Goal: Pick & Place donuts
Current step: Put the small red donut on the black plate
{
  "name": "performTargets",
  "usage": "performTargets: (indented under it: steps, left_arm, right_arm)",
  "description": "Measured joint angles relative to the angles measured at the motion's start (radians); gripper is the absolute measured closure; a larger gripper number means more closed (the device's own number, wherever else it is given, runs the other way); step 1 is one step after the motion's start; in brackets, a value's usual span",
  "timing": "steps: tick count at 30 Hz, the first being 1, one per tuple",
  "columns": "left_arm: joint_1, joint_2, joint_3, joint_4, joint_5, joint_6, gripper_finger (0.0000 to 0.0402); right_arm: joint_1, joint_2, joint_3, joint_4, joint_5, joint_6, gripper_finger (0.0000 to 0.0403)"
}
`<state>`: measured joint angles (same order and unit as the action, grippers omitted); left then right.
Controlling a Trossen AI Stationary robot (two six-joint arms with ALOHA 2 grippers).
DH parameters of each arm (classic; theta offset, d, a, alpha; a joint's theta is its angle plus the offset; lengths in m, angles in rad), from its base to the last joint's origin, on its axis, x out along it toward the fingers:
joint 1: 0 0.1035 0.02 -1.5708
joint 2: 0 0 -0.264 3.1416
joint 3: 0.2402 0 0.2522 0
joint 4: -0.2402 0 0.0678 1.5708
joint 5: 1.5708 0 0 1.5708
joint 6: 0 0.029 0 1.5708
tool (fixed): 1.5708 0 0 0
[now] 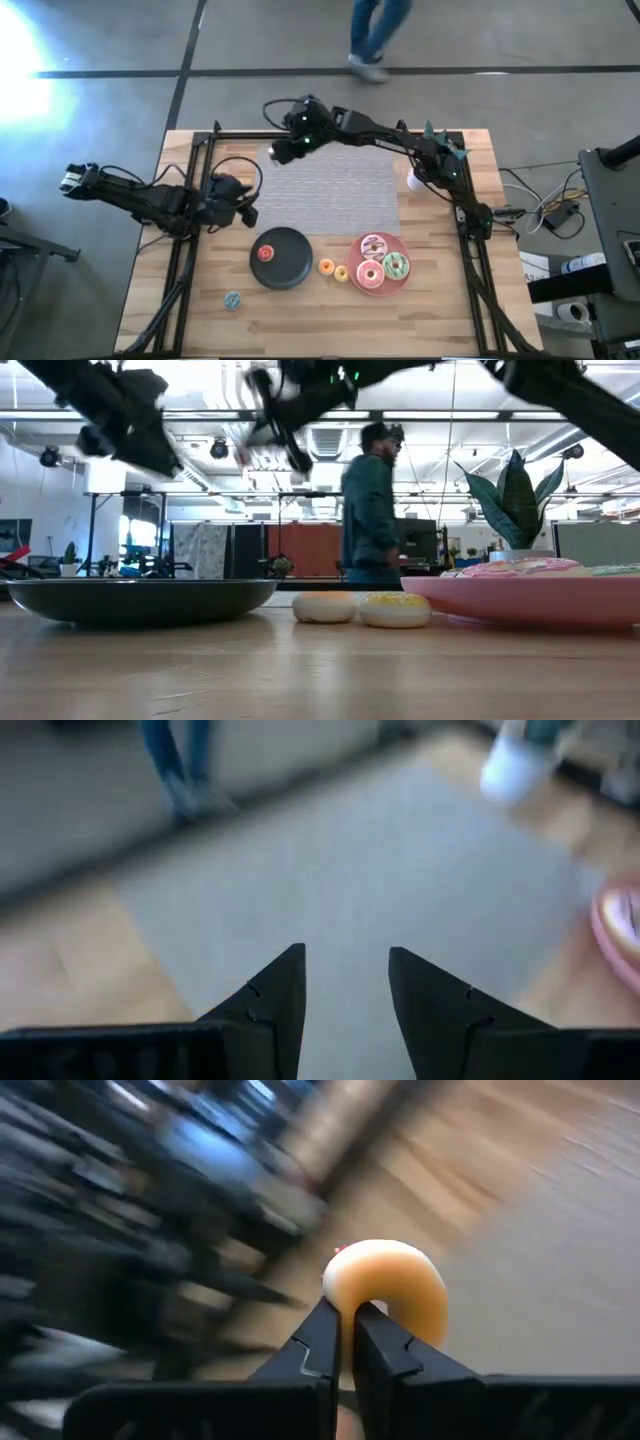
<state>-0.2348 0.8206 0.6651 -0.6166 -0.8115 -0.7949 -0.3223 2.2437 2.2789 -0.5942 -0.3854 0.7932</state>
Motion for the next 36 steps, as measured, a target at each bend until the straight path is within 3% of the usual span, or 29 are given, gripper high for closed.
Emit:
performTargets:
  steps: [6, 9, 13, 17, 21, 26, 36]
  left_arm:
    - [-0.149, -0.022, 0.000, 0.318, -0.479, 0.338, 0.0283]
    - [-0.183, -0.019, 0.000, 0.516, -0.622, 0.604, 0.0283]
    - [-0.167, -0.019, 0.000, 0.803, -0.606, 0.970, 0.0283]
    - [-0.161, -0.019, 0.000, 1.093, -0.416, 1.378, 0.0283]
    - [-0.160, -0.011, 0.000, 1.312, -0.390, 1.618, 0.0283]
    - [-0.142, -0.008, 0.007, 1.374, -0.382, 1.737, 0.0283]
    - [-0.005, 0.045, 0.033, 1.375, -0.305, 1.732, 0.0283]
  right_arm:
    - [0.063, -0.106, -0.071, 0.376, 0.130, 0.232, 0.0391]
    - [0.091, -0.130, -0.081, 0.447, 0.209, 0.288, 0.0391]
    - [0.125, -0.128, -0.083, 0.526, 0.229, 0.347, 0.0390]
    - [0.141, -0.121, -0.082, 0.557, 0.269, 0.379, 0.0390]
    - [0.143, -0.121, -0.082, 0.554, 0.336, 0.379, 0.0390]
    - [0.143, -0.124, -0.082, 0.620, 0.378, 0.420, 0.0390]
    - [0.144, -0.116, -0.082, 0.625, 0.390, 0.457, 0.0390]
